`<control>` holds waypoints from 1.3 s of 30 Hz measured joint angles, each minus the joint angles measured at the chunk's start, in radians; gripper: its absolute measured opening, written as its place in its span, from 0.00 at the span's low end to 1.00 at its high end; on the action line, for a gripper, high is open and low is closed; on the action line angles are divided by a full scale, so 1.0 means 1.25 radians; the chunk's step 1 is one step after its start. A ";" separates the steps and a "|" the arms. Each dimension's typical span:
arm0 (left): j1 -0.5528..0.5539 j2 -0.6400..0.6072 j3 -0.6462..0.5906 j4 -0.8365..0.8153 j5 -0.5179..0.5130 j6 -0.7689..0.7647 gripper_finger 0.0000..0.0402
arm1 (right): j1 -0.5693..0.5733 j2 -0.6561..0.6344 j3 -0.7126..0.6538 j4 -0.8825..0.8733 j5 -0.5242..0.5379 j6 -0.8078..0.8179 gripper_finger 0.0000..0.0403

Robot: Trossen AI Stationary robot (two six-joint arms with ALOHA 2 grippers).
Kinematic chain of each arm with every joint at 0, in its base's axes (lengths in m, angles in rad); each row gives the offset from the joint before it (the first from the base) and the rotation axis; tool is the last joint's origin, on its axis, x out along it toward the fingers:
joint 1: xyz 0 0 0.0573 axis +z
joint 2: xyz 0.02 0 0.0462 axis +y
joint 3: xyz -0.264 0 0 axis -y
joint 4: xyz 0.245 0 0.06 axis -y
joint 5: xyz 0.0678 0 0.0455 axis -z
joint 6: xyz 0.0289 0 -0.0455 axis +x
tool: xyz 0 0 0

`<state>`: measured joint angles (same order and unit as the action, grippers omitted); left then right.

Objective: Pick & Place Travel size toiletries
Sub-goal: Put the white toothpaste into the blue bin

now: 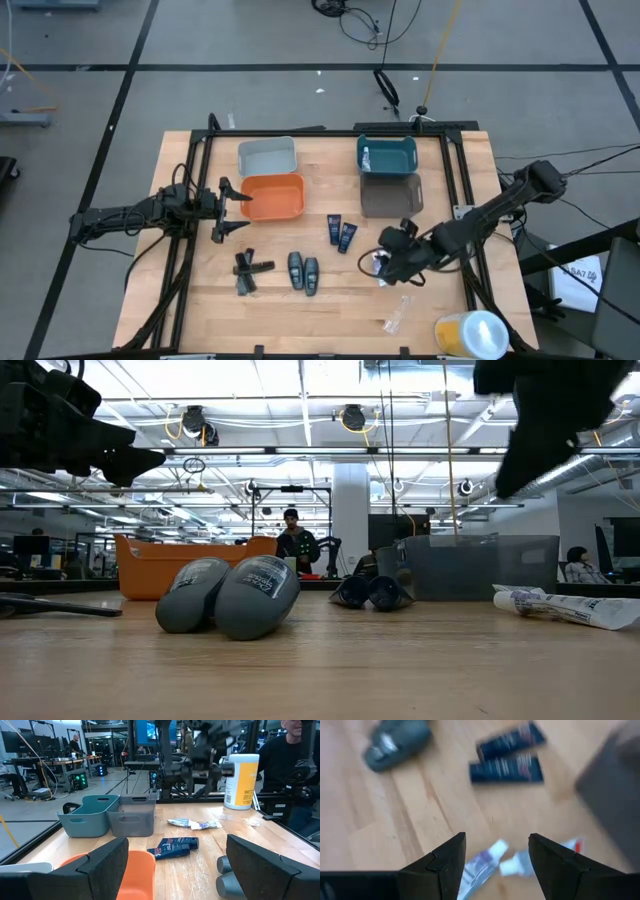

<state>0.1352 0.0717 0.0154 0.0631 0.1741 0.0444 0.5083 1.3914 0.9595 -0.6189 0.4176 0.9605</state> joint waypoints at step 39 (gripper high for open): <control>0.000 0.000 0.000 0.000 0.000 0.000 0.82 | -0.123 0.238 -0.010 -0.099 -0.086 0.234 0.52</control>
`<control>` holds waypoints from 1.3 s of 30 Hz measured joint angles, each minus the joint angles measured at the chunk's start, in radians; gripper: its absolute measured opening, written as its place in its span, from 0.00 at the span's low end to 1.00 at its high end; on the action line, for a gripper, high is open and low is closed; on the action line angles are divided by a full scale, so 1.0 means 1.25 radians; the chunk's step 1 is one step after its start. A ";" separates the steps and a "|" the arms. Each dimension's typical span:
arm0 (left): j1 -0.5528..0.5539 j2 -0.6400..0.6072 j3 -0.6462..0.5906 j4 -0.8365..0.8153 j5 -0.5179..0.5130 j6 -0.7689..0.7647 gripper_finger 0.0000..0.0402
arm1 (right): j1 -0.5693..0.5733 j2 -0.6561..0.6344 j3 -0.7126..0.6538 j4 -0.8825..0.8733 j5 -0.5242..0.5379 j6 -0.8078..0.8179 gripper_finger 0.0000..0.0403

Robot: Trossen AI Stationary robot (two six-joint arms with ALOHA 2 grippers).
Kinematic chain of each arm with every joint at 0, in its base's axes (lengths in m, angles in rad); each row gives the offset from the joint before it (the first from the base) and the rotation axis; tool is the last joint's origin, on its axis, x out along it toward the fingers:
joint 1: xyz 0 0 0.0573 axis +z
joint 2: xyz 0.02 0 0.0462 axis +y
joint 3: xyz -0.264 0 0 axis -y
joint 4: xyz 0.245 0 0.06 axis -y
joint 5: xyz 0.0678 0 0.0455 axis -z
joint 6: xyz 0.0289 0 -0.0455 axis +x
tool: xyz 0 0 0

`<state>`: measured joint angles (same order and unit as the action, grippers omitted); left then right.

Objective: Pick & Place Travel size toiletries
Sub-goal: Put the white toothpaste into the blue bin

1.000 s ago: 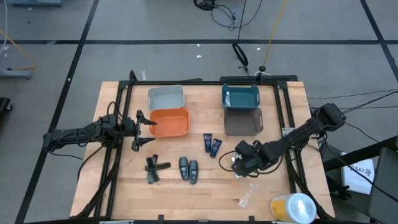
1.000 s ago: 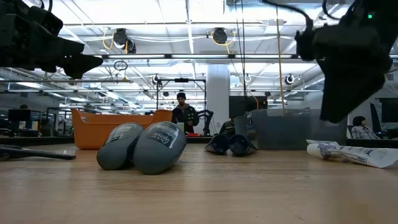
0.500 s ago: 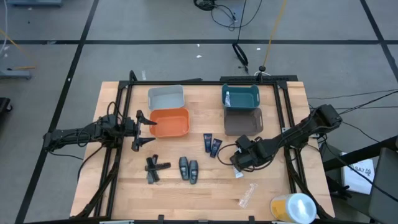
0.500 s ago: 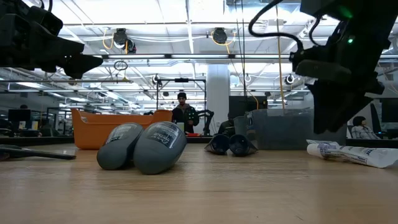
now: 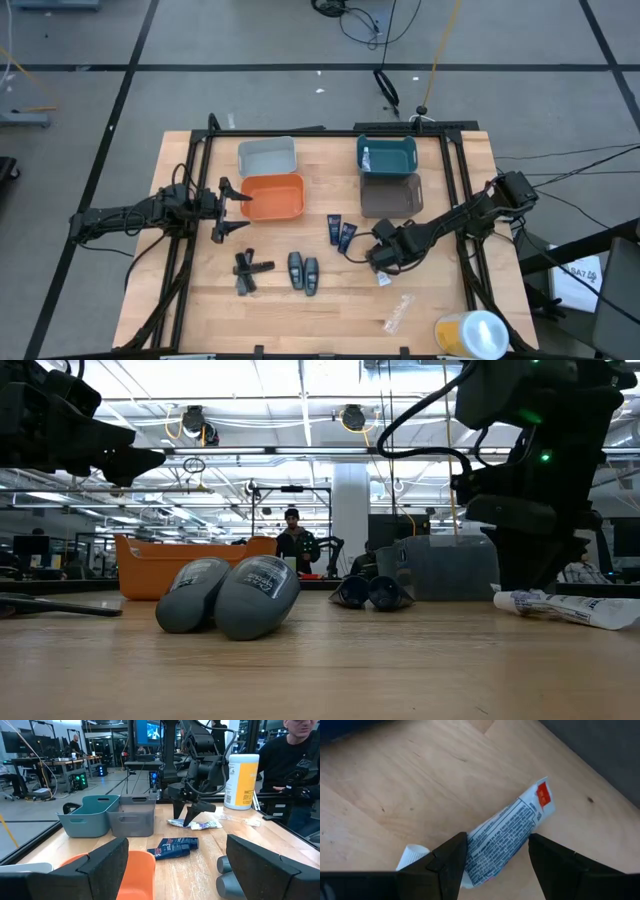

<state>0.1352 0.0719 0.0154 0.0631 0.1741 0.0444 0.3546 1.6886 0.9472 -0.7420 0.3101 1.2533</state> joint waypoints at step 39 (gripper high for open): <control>0.000 0.000 0.000 0.000 0.000 0.000 0.82 | 0.001 -0.003 -0.034 0.056 0.019 -0.006 0.51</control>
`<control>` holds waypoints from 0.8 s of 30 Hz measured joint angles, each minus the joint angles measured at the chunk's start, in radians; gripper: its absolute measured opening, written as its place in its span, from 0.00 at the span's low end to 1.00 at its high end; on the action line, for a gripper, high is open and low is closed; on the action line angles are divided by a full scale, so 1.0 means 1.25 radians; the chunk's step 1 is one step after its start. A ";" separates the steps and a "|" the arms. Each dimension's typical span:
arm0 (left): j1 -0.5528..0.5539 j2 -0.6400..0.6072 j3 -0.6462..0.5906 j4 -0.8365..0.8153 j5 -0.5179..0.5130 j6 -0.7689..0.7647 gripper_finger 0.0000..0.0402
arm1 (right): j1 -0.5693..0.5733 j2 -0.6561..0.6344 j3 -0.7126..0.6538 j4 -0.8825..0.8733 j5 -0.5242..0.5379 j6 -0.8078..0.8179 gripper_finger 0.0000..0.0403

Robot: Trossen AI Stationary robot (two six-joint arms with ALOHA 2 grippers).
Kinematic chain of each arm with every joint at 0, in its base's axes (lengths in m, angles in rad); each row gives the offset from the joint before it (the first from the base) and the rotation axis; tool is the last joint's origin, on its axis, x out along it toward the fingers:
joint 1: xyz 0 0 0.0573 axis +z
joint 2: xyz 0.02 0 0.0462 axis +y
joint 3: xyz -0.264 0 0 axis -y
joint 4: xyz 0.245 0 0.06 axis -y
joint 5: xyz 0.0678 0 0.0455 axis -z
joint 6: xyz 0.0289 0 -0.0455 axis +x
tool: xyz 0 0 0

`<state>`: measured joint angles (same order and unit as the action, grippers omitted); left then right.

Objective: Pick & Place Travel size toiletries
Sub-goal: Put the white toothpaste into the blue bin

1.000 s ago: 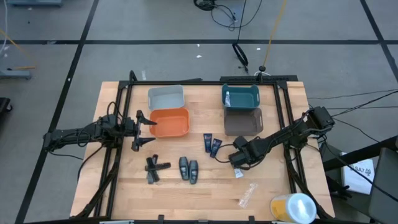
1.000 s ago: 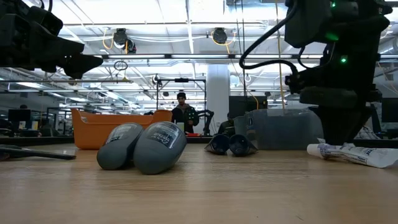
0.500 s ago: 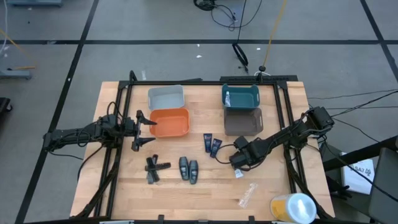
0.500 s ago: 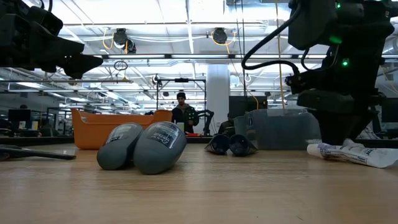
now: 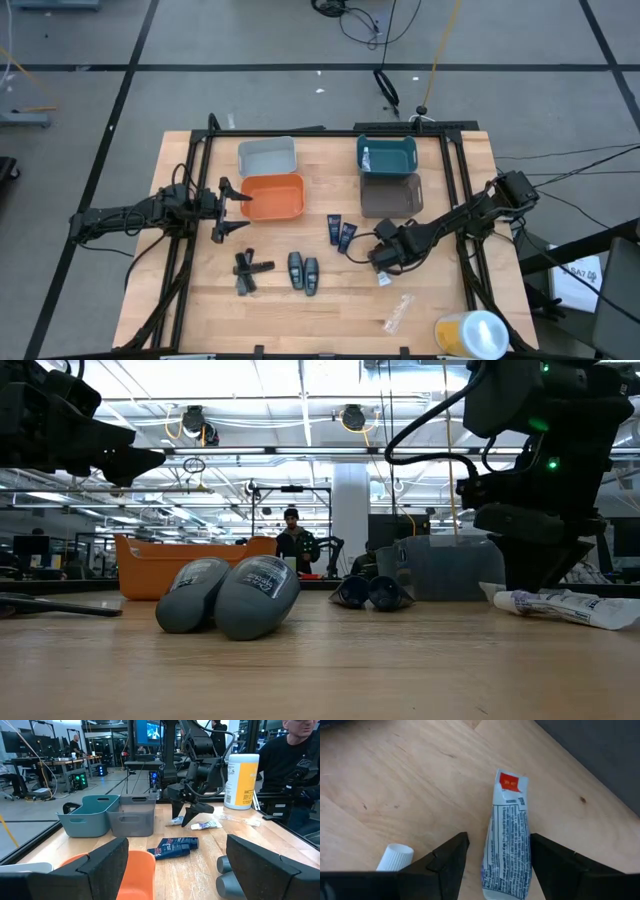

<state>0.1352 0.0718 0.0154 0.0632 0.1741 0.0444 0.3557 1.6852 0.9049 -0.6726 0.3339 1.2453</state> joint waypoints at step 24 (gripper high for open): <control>0.000 0.000 0.000 0.000 0.000 0.000 0.82 | -0.001 0.002 -0.029 0.016 -0.037 -0.027 0.24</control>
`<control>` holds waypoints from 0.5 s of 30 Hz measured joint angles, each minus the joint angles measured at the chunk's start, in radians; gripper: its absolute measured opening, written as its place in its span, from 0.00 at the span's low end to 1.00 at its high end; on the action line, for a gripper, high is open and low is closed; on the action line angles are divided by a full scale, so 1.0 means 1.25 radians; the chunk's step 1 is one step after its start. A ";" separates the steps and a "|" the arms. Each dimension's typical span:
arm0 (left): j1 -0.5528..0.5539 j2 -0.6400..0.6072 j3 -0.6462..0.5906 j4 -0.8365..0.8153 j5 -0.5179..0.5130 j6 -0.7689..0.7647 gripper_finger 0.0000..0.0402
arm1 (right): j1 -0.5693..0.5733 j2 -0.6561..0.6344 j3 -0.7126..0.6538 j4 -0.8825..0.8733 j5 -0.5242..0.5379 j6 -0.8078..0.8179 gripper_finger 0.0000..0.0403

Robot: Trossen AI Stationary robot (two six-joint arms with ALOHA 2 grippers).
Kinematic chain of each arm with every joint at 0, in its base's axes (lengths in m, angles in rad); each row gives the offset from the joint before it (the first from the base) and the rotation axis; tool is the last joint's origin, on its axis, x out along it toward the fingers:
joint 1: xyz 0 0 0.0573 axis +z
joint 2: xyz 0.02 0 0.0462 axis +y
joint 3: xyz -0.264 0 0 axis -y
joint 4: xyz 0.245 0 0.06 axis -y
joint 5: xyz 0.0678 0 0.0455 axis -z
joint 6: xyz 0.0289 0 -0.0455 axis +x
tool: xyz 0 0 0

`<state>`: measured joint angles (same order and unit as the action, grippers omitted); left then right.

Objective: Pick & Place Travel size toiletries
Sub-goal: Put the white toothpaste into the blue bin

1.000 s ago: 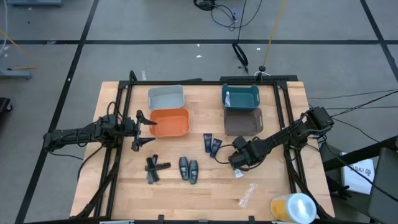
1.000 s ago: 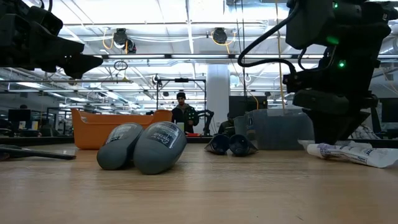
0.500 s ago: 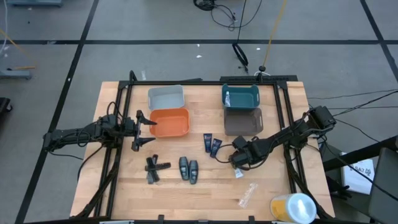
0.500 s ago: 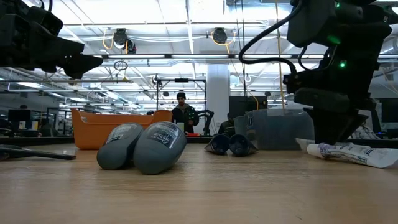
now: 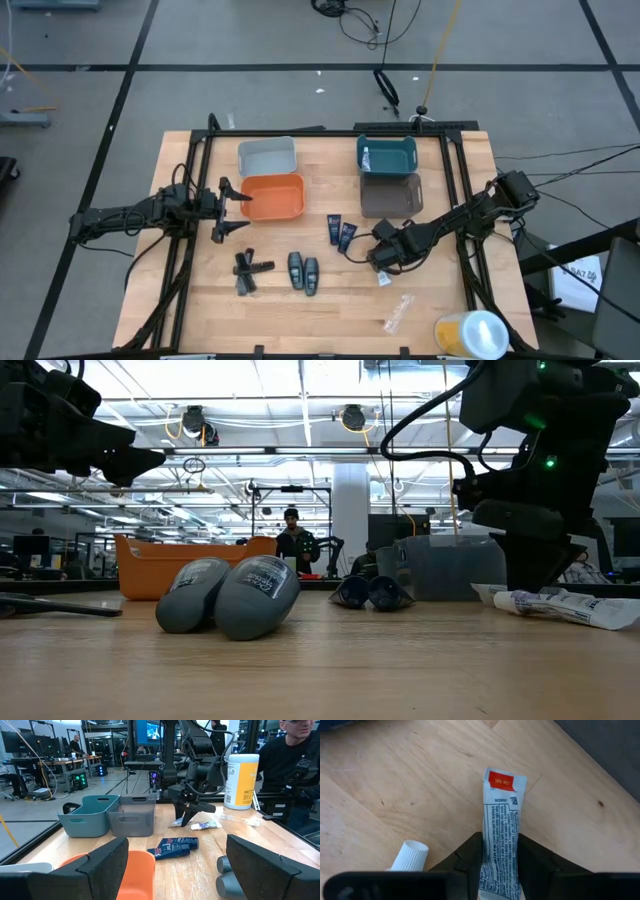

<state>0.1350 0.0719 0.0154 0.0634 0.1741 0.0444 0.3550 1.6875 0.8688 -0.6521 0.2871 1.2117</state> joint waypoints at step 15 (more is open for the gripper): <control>0.000 0.000 0.000 0.000 0.000 0.000 0.82 | 0.000 0.000 0.000 -0.001 0.013 -0.047 0.21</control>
<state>0.1352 0.0719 0.0154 0.0634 0.1741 0.0444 0.3556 1.6871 0.8684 -0.6537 0.3031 1.1530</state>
